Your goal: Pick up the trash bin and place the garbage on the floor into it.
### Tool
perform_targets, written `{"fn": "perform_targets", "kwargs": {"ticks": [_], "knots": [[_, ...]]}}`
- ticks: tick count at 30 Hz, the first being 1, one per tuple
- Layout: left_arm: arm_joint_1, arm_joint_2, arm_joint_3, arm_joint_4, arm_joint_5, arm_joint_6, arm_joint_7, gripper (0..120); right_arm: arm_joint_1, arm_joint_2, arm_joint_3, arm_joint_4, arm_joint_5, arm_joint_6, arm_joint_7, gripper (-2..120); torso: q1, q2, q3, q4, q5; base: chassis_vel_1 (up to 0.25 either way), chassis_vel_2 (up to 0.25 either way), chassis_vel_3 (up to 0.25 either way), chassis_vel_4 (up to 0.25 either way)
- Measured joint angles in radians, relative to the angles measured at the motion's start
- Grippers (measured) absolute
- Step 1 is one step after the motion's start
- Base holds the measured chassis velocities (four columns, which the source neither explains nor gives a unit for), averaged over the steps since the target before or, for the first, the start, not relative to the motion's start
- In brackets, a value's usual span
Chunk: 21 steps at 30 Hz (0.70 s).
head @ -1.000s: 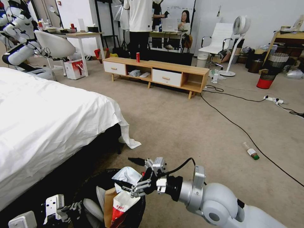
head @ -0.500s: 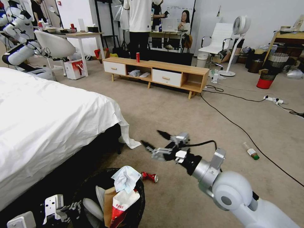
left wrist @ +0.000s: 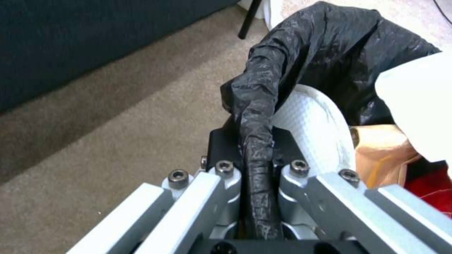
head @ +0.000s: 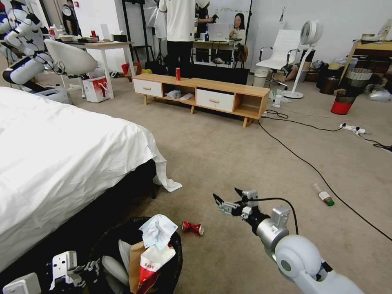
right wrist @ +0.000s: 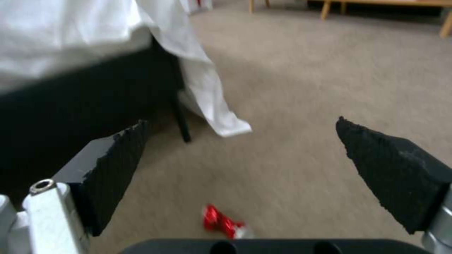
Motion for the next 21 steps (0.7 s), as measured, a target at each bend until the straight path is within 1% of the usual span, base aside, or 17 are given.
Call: {"fn": "perform_targets", "kwargs": {"ticks": [2,10,12,17,19,21], "knots": [[0.000,0.001,-0.005,0.000,0.000,0.000,-0.001,4,-0.007,-0.001,0.002,-0.029,-0.013,-0.008,-0.002,100,0.000,0.000,0.000,0.0001,0.0000,0.000,0.000,0.000,0.000],[0.000,0.001,-0.015,0.000,0.002,0.000,-0.003,4,-0.047,-0.002,0.002,-0.057,-0.045,-0.026,-0.037,100,0.000,0.000,0.000,0.0000,-0.0001,0.000,0.000,0.000,0.000],[0.000,0.001,-0.016,0.000,0.003,0.000,-0.003,4,-0.075,0.009,0.004,-0.074,-0.084,-0.026,-0.045,100,0.000,0.000,0.000,0.0001,0.0000,0.000,0.000,0.000,0.000],[0.000,0.000,-0.015,0.000,0.004,0.000,-0.004,4,-0.118,0.022,0.018,-0.088,-0.128,-0.025,-0.052,100,0.000,0.000,0.000,0.0000,-0.0001,0.000,0.000,0.000,0.000],[0.000,0.000,-0.014,0.000,0.004,0.000,-0.004,4,-0.140,0.030,0.028,-0.093,-0.145,-0.016,-0.054,100,0.000,0.000,0.000,0.0000,0.0002,0.000,0.000,0.000,0.000],[0.000,-0.002,-0.012,0.000,0.005,0.000,-0.004,4,-0.175,0.046,0.045,-0.108,-0.180,0.053,-0.063,100,0.000,0.000,0.000,0.0000,0.0000,0.000,0.000,0.000,0.000]]}}
